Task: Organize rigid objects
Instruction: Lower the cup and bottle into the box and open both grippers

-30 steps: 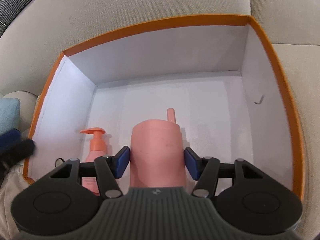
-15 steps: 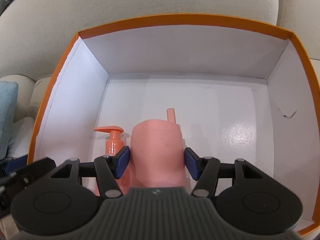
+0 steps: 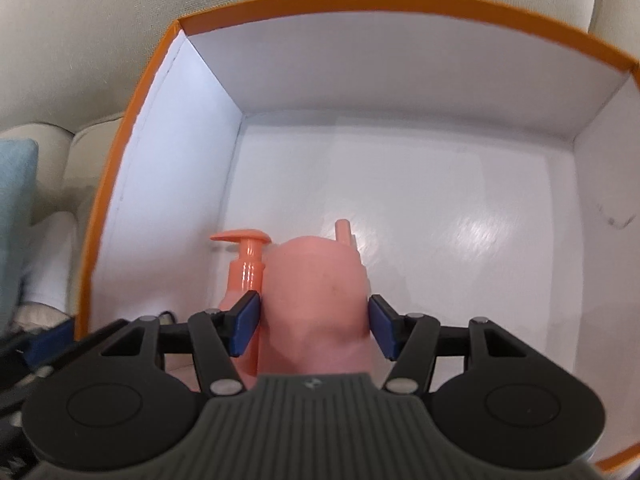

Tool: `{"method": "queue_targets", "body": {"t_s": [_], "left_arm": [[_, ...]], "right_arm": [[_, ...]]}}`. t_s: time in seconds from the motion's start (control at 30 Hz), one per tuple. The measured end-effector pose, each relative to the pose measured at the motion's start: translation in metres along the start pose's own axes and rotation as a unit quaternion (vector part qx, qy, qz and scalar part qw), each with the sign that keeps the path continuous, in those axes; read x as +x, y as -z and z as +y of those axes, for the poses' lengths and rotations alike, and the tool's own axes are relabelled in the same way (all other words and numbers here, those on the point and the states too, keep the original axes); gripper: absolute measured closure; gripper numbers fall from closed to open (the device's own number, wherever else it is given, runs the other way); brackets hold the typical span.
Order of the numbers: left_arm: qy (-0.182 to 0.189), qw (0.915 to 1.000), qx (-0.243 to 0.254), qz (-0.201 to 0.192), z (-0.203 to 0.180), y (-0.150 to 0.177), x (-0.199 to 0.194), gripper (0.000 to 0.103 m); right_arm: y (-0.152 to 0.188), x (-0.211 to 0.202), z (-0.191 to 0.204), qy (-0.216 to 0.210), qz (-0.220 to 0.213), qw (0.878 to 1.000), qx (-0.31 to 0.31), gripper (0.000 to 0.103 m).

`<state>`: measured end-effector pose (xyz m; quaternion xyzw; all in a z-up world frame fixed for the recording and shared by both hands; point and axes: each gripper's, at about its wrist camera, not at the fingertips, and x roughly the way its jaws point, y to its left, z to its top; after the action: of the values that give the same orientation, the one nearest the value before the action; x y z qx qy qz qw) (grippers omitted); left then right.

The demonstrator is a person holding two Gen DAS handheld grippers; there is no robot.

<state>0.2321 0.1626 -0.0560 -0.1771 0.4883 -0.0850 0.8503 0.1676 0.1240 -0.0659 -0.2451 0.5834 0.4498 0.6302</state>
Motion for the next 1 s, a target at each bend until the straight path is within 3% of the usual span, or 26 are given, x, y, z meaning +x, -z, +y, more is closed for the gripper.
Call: {"method": "queue_targets", "body": {"t_s": [0.07,0.23,0.63,1.0], "left_arm": [[0.000,1.0000,-0.001,-0.001,0.000,0.000,0.001,0.072],[0.000,1.0000,0.000,-0.002,0.000,0.000,0.003,0.073],[0.002,1.0000,-0.006,-0.005,0.001,0.001,0.004,0.074],[-0.018,0.9997,0.012,0.007,-0.007,0.007,0.000,0.077]], "right_arm": [[0.001,-0.005,0.002,-0.014,0.000,1.000,-0.009,0.043],[0.007,0.002,0.003,0.025,0.014,0.998,-0.047,0.043],[0.010,-0.009,-0.048,-0.041,0.050,0.997,0.044,0.042],[0.022,-0.014,-0.026,-0.064,0.066,0.995,0.032,0.044]]}}
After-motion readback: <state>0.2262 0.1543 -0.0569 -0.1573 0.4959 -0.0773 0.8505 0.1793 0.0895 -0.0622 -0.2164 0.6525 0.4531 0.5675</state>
